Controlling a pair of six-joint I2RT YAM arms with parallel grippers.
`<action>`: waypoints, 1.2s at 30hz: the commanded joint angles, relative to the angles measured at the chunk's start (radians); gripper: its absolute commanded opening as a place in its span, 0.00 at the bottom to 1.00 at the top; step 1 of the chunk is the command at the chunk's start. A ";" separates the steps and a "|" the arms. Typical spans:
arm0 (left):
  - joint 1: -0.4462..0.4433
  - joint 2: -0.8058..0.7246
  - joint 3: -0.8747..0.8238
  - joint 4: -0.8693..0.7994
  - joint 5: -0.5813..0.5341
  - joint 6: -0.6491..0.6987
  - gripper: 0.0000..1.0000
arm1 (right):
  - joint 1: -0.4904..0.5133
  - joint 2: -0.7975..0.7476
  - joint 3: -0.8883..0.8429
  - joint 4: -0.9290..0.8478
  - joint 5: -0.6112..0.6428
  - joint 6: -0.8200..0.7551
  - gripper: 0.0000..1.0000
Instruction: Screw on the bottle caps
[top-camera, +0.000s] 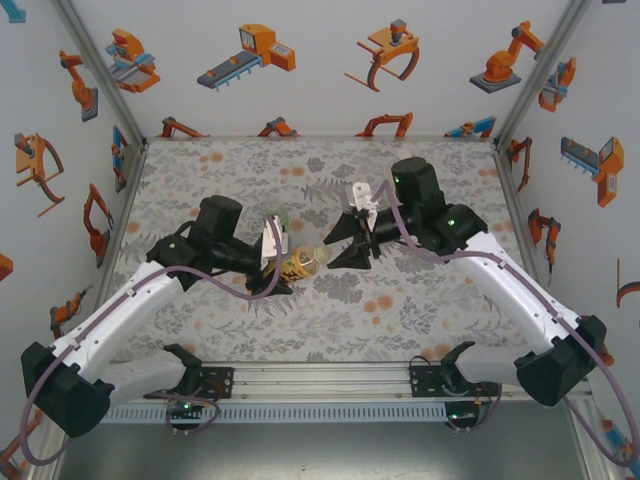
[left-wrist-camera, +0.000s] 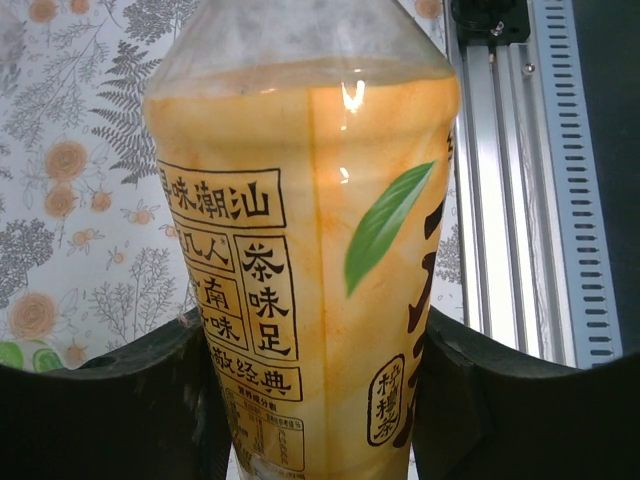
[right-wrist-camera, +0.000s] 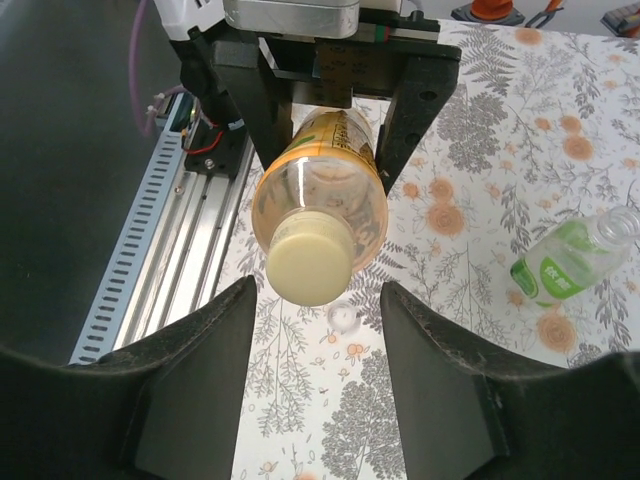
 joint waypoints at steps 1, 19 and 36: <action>-0.002 0.006 0.034 -0.027 0.040 0.023 0.01 | 0.006 0.006 0.033 0.007 -0.048 -0.054 0.49; -0.003 0.030 0.051 -0.054 0.010 0.020 0.01 | 0.035 -0.003 0.019 0.054 0.023 -0.042 0.47; -0.003 0.037 0.060 -0.065 0.000 0.020 0.01 | 0.034 -0.018 0.000 0.080 0.048 0.029 0.23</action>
